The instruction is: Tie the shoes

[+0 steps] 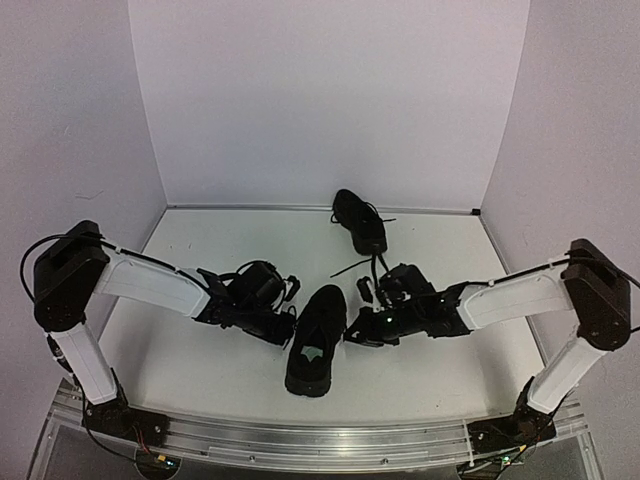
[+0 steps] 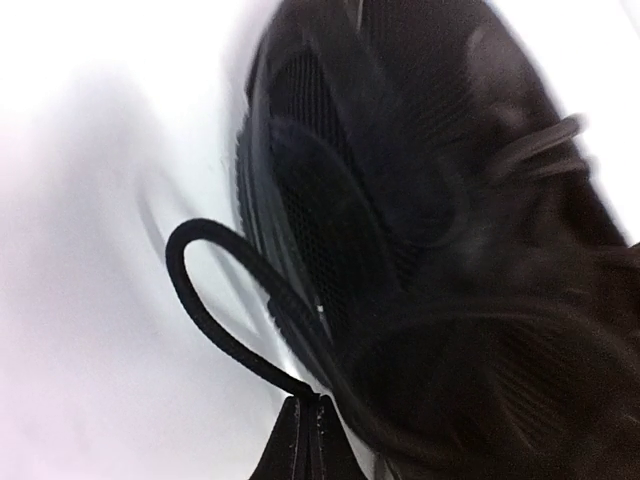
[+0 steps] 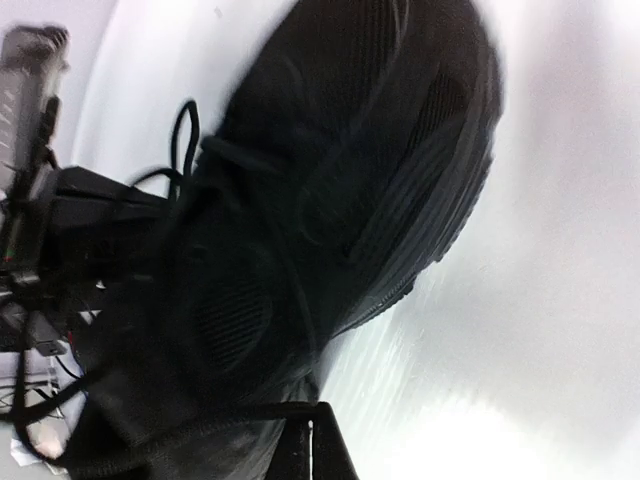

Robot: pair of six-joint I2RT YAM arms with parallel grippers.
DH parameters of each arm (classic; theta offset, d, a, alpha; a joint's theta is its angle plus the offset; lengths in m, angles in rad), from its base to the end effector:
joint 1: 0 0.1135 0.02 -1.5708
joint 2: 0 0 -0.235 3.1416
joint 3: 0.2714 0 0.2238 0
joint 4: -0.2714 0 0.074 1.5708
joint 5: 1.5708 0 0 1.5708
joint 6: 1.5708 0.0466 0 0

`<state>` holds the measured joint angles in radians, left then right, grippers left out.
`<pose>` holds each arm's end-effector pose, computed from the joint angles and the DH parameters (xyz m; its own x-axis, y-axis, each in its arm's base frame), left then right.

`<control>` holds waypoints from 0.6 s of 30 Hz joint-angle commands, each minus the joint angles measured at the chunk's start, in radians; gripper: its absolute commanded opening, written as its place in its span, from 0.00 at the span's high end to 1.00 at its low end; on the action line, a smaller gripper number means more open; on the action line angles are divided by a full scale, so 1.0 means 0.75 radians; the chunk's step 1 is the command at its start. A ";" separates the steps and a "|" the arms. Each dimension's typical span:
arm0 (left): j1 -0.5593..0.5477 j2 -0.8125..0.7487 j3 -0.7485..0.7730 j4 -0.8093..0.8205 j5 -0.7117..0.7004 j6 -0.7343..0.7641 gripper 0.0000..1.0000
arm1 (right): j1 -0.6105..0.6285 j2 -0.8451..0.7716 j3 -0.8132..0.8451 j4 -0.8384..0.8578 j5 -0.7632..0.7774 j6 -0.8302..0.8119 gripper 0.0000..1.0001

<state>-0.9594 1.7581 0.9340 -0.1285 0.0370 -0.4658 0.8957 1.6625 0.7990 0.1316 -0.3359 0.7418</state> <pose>0.1846 -0.2664 0.1286 -0.7910 0.3465 -0.5043 0.5320 0.7965 -0.2872 0.1849 0.2555 0.1438 -0.9094 -0.1153 -0.3996 -0.3742 0.6464 0.6650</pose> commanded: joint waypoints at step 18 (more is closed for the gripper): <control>0.229 -0.556 0.035 -0.626 -0.507 -0.232 1.00 | -0.111 -0.918 -0.293 -0.610 0.433 0.266 1.00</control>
<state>-0.8172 1.4126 0.9432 -0.4637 -0.2110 -0.5592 0.8163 1.0466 0.6108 -0.2044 -0.0965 0.8661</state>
